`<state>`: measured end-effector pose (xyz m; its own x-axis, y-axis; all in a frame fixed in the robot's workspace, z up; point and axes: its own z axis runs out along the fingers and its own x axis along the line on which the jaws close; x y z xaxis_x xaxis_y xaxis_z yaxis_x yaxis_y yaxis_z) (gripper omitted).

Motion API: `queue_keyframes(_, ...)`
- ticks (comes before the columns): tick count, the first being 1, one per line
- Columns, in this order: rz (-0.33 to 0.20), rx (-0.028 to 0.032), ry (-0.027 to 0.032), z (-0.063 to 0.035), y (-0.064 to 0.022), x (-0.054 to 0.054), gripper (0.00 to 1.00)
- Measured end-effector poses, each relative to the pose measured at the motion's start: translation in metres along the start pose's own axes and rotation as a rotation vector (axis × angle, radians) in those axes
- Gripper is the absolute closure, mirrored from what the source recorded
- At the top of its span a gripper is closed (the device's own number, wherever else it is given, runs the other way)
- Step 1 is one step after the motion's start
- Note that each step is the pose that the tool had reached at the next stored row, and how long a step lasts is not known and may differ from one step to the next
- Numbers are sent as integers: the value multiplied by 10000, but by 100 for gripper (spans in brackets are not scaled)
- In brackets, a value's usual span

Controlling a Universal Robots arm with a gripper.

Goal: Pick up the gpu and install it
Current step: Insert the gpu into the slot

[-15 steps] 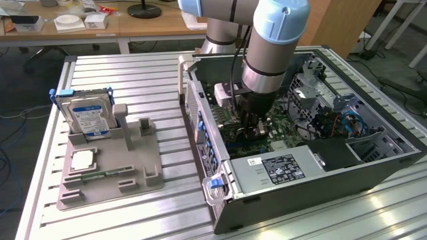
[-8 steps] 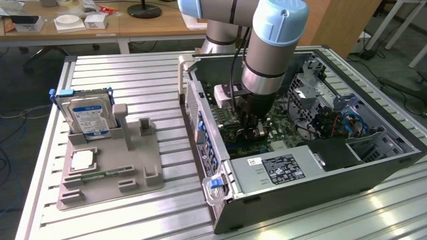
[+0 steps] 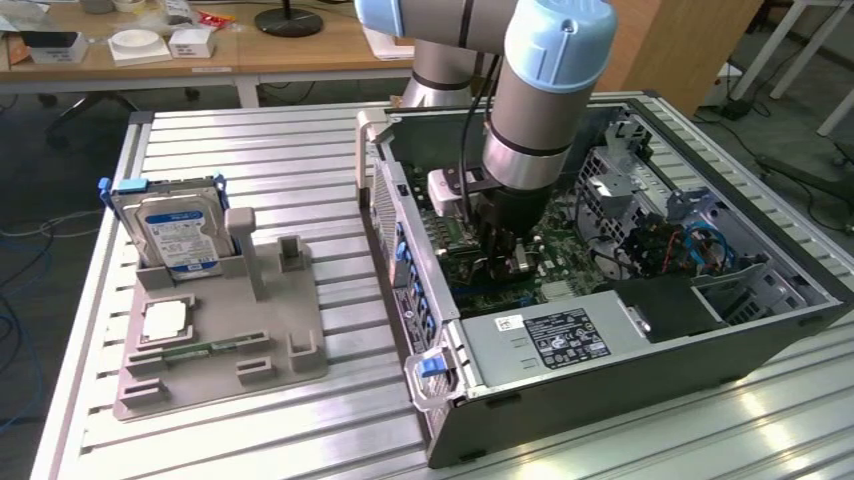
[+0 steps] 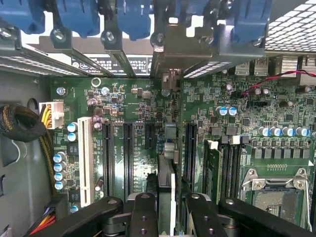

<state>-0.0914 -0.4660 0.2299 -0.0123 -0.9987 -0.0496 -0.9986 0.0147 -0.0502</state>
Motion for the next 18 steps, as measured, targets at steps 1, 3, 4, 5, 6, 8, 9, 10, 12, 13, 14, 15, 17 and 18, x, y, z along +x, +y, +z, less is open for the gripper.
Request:
queue_keyframes(1, -1, 1, 1, 1, 8, 1, 73)
queue_keyframes(3, -7, 6, 16, 22, 20, 3, 73)
queue_keyframes(4, -11, 16, 23, 40, 21, 5, 73)
queue_keyframes(5, -12, 13, 25, 46, 21, 6, 73)
queue_keyframes(6, -11, 15, 22, 49, 22, 7, 73)
queue_keyframes(8, -1, 21, 16, 52, 26, 5, 73)
queue_keyframes(9, 0, 9, 9, 53, 28, 4, 73)
queue_keyframes(10, 1, 27, 17, 53, 27, 5, 73)
queue_keyframes(12, 1, 17, 13, 53, 28, 4, 73)
queue_keyframes(13, 1, 23, 16, 53, 27, 5, 73)
queue_keyframes(14, 0, 9, 9, 53, 28, 4, 73)
queue_keyframes(15, 1, 20, 15, 53, 27, 4, 73)
queue_keyframes(17, 2, 25, 17, 52, 27, 5, 73)
queue_keyframes(18, 2, 25, 17, 51, 27, 5, 73)
